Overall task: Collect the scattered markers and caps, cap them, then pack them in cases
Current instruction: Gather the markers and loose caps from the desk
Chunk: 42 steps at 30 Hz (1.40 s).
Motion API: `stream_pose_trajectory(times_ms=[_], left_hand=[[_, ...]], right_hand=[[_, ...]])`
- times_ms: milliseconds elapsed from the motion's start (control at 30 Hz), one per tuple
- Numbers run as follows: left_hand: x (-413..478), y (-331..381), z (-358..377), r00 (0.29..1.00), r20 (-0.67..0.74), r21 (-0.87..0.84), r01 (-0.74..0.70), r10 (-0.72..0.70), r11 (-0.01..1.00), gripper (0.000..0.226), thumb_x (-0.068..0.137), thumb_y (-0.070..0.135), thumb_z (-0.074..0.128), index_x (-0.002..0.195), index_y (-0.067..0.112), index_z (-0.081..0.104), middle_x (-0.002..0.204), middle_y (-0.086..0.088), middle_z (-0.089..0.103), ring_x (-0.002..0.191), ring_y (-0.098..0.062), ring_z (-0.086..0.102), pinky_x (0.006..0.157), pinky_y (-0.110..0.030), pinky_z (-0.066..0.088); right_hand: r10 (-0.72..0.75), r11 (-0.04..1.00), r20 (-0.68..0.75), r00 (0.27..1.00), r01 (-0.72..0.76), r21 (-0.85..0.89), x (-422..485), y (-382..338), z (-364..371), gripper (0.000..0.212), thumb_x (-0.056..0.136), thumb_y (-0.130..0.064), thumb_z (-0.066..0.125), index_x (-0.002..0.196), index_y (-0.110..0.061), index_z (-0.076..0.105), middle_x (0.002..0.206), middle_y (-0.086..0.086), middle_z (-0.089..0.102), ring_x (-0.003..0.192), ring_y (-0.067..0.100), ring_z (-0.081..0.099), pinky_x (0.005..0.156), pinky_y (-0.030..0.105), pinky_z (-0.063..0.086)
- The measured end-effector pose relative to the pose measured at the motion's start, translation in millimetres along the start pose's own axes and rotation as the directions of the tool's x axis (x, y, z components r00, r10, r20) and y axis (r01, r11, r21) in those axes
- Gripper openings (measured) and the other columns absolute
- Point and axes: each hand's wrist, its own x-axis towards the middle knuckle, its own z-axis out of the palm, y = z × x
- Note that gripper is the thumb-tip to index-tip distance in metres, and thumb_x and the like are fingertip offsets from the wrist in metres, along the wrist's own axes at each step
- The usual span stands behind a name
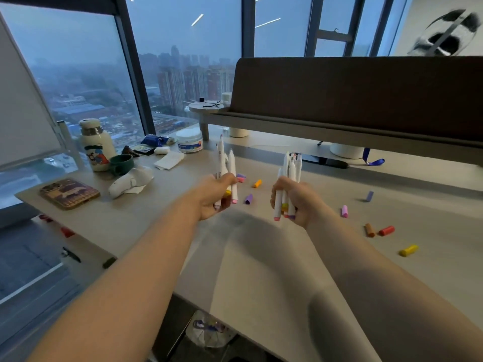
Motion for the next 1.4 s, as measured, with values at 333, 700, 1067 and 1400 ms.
stream_pose_trajectory(times_ms=[333,700,1067,1400], left_hand=[[-46,-45,167,0.950,0.295,-0.145,-0.064,0.105,0.987,0.013,0.089,0.017,0.063,0.095,0.016,0.052,0.068,0.000,0.051,0.046,-0.003,0.046,0.049,-0.018,0.052],[-85,-96,294,0.850,0.380,-0.018,-0.389,0.366,0.921,0.024,0.078,0.026,0.076,0.086,0.010,0.061,0.072,-0.001,0.060,0.064,-0.008,0.054,0.064,-0.020,0.044],[-81,-110,312,0.811,0.326,0.057,-0.530,0.486,0.846,0.025,0.083,0.028,0.072,0.097,0.011,0.060,0.082,-0.010,0.063,0.074,-0.018,0.063,0.063,-0.020,0.051],[-77,-114,319,0.814,0.355,0.122,-0.529,0.460,0.840,0.028,0.085,0.028,0.069,0.100,0.004,0.063,0.080,-0.004,0.065,0.066,-0.003,0.058,0.057,-0.013,0.044]], right_hand=[[-0.253,0.967,-0.240,0.937,0.241,-0.080,-84,10,-154,0.015,0.082,-0.018,0.071,0.091,-0.013,0.060,0.073,0.004,0.056,0.068,0.017,0.054,0.073,0.037,0.049],[-0.470,0.879,-0.466,0.750,0.444,-0.172,-155,27,-272,0.025,0.070,-0.013,0.080,0.084,-0.011,0.060,0.070,0.001,0.055,0.058,0.012,0.051,0.044,0.023,0.041],[-0.480,0.877,-0.450,0.753,0.416,-0.241,-142,46,-280,0.022,0.080,0.000,0.072,0.089,-0.011,0.056,0.077,0.009,0.060,0.067,0.016,0.059,0.062,0.029,0.051],[-0.498,0.866,-0.375,0.782,0.425,-0.263,-139,48,-284,0.012,0.084,0.002,0.067,0.084,-0.002,0.056,0.061,0.013,0.051,0.049,0.012,0.048,0.046,0.021,0.040]])
